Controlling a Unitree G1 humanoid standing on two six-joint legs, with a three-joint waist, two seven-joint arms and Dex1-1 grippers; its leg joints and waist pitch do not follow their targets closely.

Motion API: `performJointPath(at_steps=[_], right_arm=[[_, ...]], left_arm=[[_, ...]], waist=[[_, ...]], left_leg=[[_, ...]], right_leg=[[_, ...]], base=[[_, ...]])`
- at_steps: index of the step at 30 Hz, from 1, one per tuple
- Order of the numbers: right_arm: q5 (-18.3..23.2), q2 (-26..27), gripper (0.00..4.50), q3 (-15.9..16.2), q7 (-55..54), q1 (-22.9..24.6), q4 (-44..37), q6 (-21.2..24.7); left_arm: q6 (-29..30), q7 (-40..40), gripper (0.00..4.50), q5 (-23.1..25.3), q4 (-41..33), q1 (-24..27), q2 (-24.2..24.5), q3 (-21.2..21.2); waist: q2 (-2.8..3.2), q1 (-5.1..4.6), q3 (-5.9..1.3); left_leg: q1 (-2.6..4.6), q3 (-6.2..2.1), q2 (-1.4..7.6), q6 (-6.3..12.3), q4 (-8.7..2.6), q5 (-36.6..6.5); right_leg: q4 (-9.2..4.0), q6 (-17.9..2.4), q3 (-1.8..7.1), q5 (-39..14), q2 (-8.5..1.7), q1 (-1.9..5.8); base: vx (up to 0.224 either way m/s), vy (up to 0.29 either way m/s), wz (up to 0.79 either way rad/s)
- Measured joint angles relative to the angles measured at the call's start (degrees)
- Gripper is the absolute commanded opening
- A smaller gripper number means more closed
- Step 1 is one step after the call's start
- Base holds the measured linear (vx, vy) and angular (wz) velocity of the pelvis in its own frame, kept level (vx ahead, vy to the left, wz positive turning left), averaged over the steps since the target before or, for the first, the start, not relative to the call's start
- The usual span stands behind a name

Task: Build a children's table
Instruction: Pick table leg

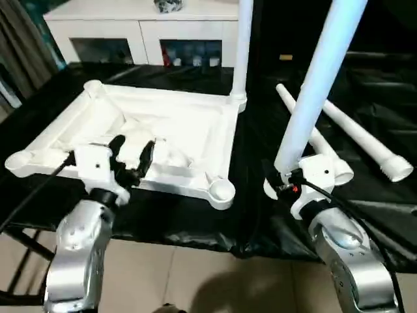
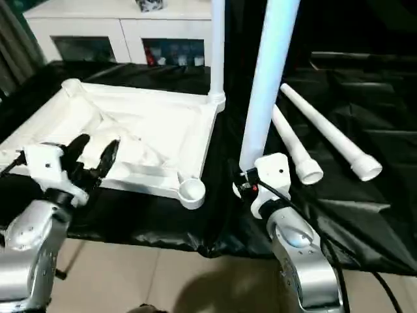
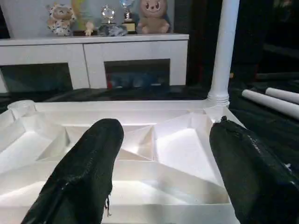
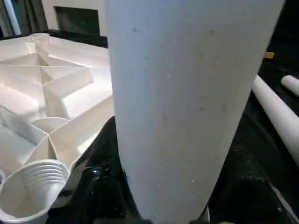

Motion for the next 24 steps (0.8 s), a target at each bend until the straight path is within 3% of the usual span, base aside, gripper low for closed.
performJointPath(at_steps=[4,9,16,17,18,19,20,21,22,23,24], right_arm=[[0.03,0.17,1.89,-0.02,-0.04,0.0,1.02,-0.06],[0.04,0.34,1.89,-0.05,-0.03,0.01,1.28,-0.22],[-1.57,-0.78,1.89,0.75,-0.07,0.01,1.29,-0.82],[-2.13,-0.93,1.89,0.78,-0.3,0.03,1.3,-0.83],[-2.38,-0.85,1.89,0.3,-0.91,0.43,1.41,-1.0],[-2.39,-0.56,1.89,-0.1,-1.44,0.41,1.55,-1.11],[-2.14,-0.09,1.89,-0.48,-1.76,0.34,1.55,-1.19],[-1.46,1.25,1.89,-0.57,-1.72,0.0,1.5,-1.18],[-1.21,1.51,1.89,-0.24,-1.57,0.02,1.44,-1.18],[-1.2,1.35,1.89,-0.07,-1.48,0.21,1.45,-1.18],[-1.26,0.78,1.89,-0.07,-1.43,0.57,1.35,-1.2]], left_arm=[[0.74,1.07,3.49,0.98,-1.41,0.99,-0.16,-0.6],[2.72,2.02,3.49,1.27,-3.03,1.94,-0.16,-2.04],[3.48,2.43,3.49,1.28,-3.97,1.94,-0.42,-2.47],[3.71,2.48,3.49,1.28,-3.97,1.96,-0.48,-2.68],[3.89,2.48,3.49,1.24,-4.07,1.7,-0.69,-3.39],[4.0,2.5,3.49,1.21,-4.34,1.89,-0.79,-3.64],[4.17,2.57,3.49,1.21,-4.35,2.08,-0.71,-3.55],[4.36,2.73,3.49,1.2,-4.39,2.58,-0.37,-3.12],[4.6,2.88,3.49,1.2,-4.39,2.77,-0.14,-2.69],[4.79,2.9,3.49,1.2,-4.41,2.77,-0.11,-2.61],[4.83,2.87,3.49,1.19,-4.74,2.73,-0.09,-2.7]], waist=[[-0.12,-0.31,0.16],[-0.11,-0.39,0.01],[0.32,-0.19,-0.32],[0.39,-0.19,-0.42],[0.84,-0.36,-0.66],[1.21,-0.54,-0.91],[1.17,-0.57,-0.92],[1.12,-0.8,-0.85],[1.05,-1.07,-0.85],[0.72,-1.3,-0.84],[-0.33,-1.48,-0.85]], left_leg=[[1.83,0.16,0.01,-0.18,-1.39,-0.14],[2.56,0.35,-0.02,0.01,-1.92,-0.56],[2.23,0.28,-0.07,1.49,-1.18,-2.01],[1.43,-0.22,-0.36,2.12,-0.8,-2.31],[0.56,-1.25,-0.46,3.52,0.17,-2.89],[0.42,-2.14,-0.47,4.08,0.72,-3.2],[0.72,-2.33,-0.61,3.97,0.7,-3.31],[1.26,-2.43,-0.76,3.27,0.88,-3.71],[1.69,-2.42,-0.91,2.69,1.34,-4.08],[2.23,-2.3,-1.23,2.33,1.6,-4.38],[2.76,-1.9,-2.06,1.98,1.79,-4.63]], right_leg=[[-1.76,0.05,-0.18,-0.03,0.11,1.93],[-2.69,-0.04,-0.14,0.0,0.17,2.94],[-2.59,-0.52,-0.36,-1.35,0.14,3.12],[-2.81,-0.3,-0.93,-1.55,-0.06,3.46],[-3.25,0.1,-2.2,-1.78,-0.22,3.94],[-3.39,0.17,-2.89,-1.94,-0.21,4.13],[-2.7,-0.29,-2.91,-2.42,-0.11,3.84],[0.22,-1.87,-2.46,-3.52,-0.24,2.6],[2.82,-2.05,-1.76,-3.68,-0.44,1.53],[4.21,-2.0,-1.09,-3.71,-0.49,0.5],[3.5,-0.3,0.23,-3.63,-0.99,-0.54]], base=[[0.0,0.0,0.0],[0.067,0.006,-0.01],[0.093,0.005,0.02],[0.07,0.019,0.14],[0.068,0.015,0.36],[0.068,0.015,0.36],[0.098,-0.017,0.31],[0.086,-0.05,0.08],[0.086,-0.05,0.08],[0.05,-0.065,0.03],[0.029,-0.093,0.11]])
